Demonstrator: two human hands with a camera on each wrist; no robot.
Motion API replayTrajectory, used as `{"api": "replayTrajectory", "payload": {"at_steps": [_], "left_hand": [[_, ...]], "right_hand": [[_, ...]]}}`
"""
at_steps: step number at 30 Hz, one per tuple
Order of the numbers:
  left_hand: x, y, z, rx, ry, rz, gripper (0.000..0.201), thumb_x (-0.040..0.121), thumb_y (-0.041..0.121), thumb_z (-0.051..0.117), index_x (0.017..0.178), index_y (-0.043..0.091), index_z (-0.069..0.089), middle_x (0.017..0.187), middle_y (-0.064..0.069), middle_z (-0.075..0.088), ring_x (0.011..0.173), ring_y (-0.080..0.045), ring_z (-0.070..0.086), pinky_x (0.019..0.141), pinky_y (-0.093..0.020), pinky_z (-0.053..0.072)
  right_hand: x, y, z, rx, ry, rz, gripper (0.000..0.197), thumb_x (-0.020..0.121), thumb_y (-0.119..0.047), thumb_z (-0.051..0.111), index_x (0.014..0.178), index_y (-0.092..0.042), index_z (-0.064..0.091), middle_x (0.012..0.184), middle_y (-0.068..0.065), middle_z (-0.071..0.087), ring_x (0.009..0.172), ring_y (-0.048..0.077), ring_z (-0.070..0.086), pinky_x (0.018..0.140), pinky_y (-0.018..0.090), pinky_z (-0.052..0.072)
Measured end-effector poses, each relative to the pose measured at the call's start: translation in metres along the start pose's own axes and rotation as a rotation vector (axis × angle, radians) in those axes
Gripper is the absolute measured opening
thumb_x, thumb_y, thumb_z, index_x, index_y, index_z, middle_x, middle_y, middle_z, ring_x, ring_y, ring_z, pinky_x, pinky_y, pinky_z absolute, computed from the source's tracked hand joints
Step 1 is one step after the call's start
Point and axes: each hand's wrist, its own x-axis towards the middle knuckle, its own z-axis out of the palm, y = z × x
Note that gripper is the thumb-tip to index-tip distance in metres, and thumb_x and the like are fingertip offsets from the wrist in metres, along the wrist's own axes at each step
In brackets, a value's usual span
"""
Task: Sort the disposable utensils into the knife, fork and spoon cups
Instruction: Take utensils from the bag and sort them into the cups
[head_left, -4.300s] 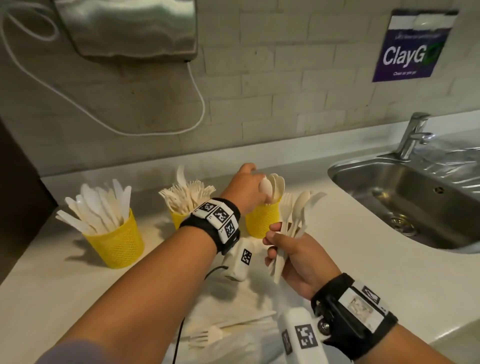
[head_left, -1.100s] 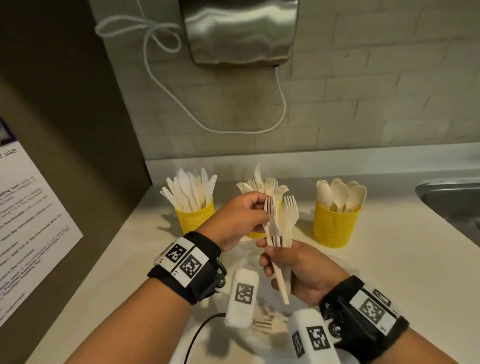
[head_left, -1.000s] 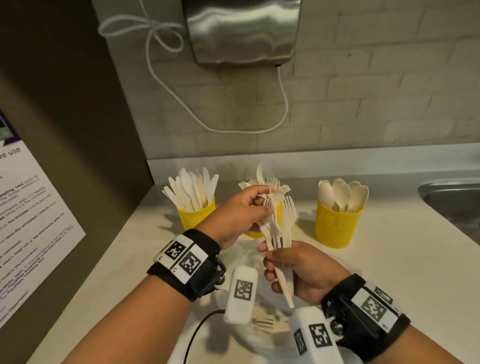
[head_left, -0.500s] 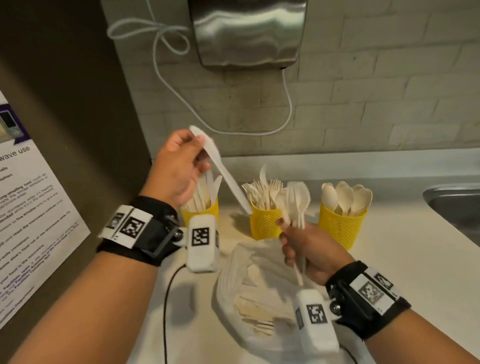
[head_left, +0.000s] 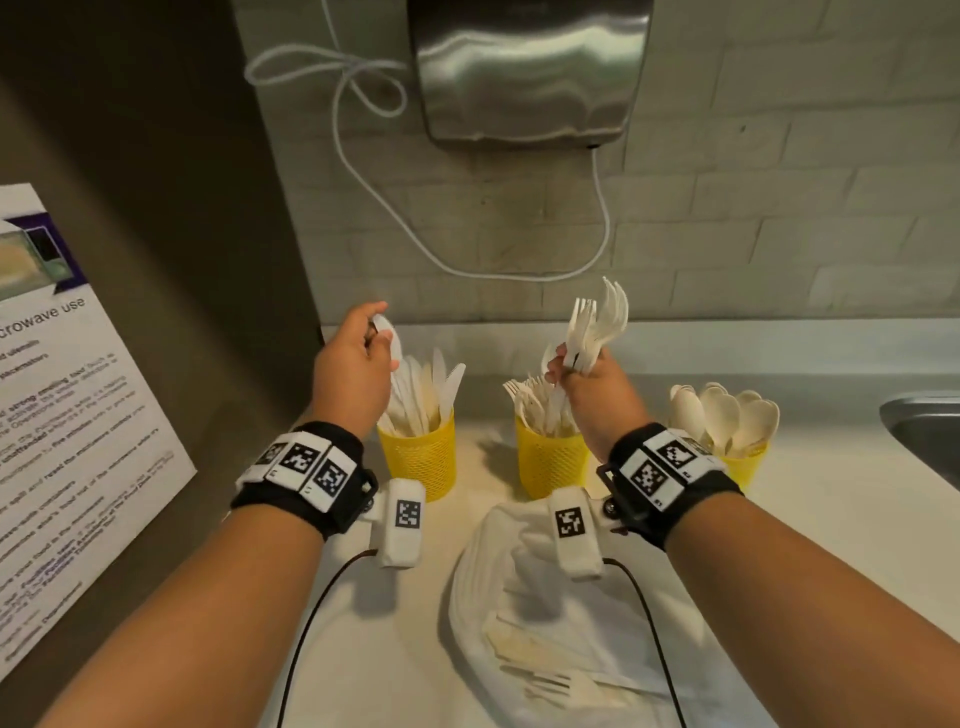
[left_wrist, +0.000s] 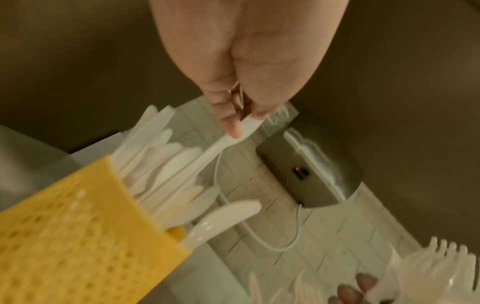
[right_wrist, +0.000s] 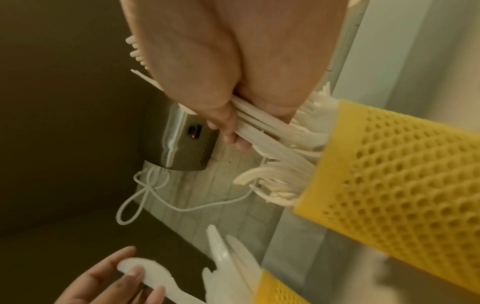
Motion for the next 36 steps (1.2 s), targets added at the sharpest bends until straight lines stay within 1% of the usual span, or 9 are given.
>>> {"api": "replayTrajectory", "payload": {"at_steps": [3,7,12,17,23,28,32,34,36], "left_hand": [[-0.002,-0.011,0.015,0.121,-0.096,-0.002,0.033,0.096,0.013,0.043,0.127,0.017,0.052,0.09,-0.009,0.06,0.079,-0.023,0.064,0.076,-0.031,0.049],[-0.007,-0.025,0.028,0.464,-0.291,0.015,0.036,0.094,0.017,0.046,0.13,0.014,0.052,0.13,-0.015,0.054,0.116,-0.031,0.052,0.097,-0.036,0.04],[-0.014,0.012,0.032,0.349,-0.011,0.314,0.05,0.089,0.022,0.044,0.138,0.011,0.044,0.14,-0.015,0.042,0.129,-0.033,0.036,0.108,-0.04,0.028],[-0.027,0.065,0.073,0.314,-0.525,0.593,0.06,0.094,0.046,0.03,0.147,0.037,0.001,0.16,0.001,0.003,0.147,-0.019,0.001,0.116,-0.035,0.0],[-0.024,0.067,0.119,0.294,-0.777,0.344,0.051,0.1,0.039,0.025,0.147,0.018,0.025,0.158,-0.001,0.017,0.146,-0.017,0.01,0.117,-0.031,0.006],[-0.03,0.06,0.133,0.583,-0.922,0.435,0.05,0.1,0.042,0.018,0.143,0.022,0.036,0.152,0.0,0.034,0.142,-0.015,0.024,0.118,-0.042,0.004],[-0.033,0.068,0.12,0.203,-0.702,0.353,0.047,0.099,0.035,0.036,0.142,0.015,0.038,0.152,-0.005,0.033,0.14,-0.019,0.028,0.113,-0.029,0.018],[-0.027,0.074,0.114,0.197,-0.42,0.41,0.049,0.099,0.032,0.036,0.143,0.012,0.033,0.153,-0.009,0.028,0.142,-0.023,0.024,0.115,-0.034,0.019],[-0.02,0.074,0.115,0.301,-0.401,0.326,0.057,0.099,0.038,0.029,0.148,0.011,0.019,0.157,-0.011,0.017,0.146,-0.026,0.012,0.119,-0.041,0.014]], "right_hand": [[0.006,0.012,0.001,-0.219,0.045,-0.014,0.016,0.09,-0.006,0.047,0.09,-0.019,0.055,0.086,0.005,0.06,0.087,0.023,0.06,0.08,0.034,0.049],[0.008,0.017,0.004,-0.49,0.058,-0.064,0.014,0.091,-0.011,0.048,0.099,-0.007,0.058,0.084,0.012,0.063,0.078,0.027,0.06,0.069,0.035,0.048],[0.004,0.02,0.012,-0.623,0.039,-0.111,0.031,0.081,-0.012,0.061,0.11,-0.002,0.059,0.107,0.013,0.059,0.083,0.021,0.056,0.07,0.024,0.039],[-0.005,0.014,0.013,-0.595,0.023,-0.153,0.047,0.083,-0.014,0.064,0.127,-0.008,0.049,0.12,0.005,0.059,0.112,0.022,0.057,0.085,0.021,0.042],[-0.024,-0.003,-0.009,-0.433,0.128,-0.166,0.045,0.085,-0.005,0.055,0.13,-0.008,0.049,0.123,0.007,0.06,0.112,0.019,0.057,0.091,0.032,0.047],[-0.054,-0.001,-0.038,-0.139,0.26,-0.088,0.035,0.087,-0.004,0.055,0.12,-0.015,0.054,0.116,-0.003,0.061,0.106,0.008,0.058,0.094,0.024,0.044],[-0.07,0.0,-0.047,-0.052,0.254,-0.054,0.026,0.086,-0.001,0.055,0.088,-0.027,0.06,0.089,-0.006,0.062,0.086,0.011,0.059,0.087,0.031,0.049],[-0.074,0.0,-0.05,-0.055,0.254,-0.039,0.027,0.087,-0.001,0.053,0.086,-0.027,0.06,0.088,-0.006,0.061,0.085,0.013,0.058,0.087,0.033,0.049],[-0.077,-0.002,-0.051,-0.046,0.254,-0.025,0.026,0.088,-0.002,0.052,0.086,-0.027,0.06,0.087,-0.007,0.061,0.085,0.012,0.057,0.087,0.033,0.049]]}}
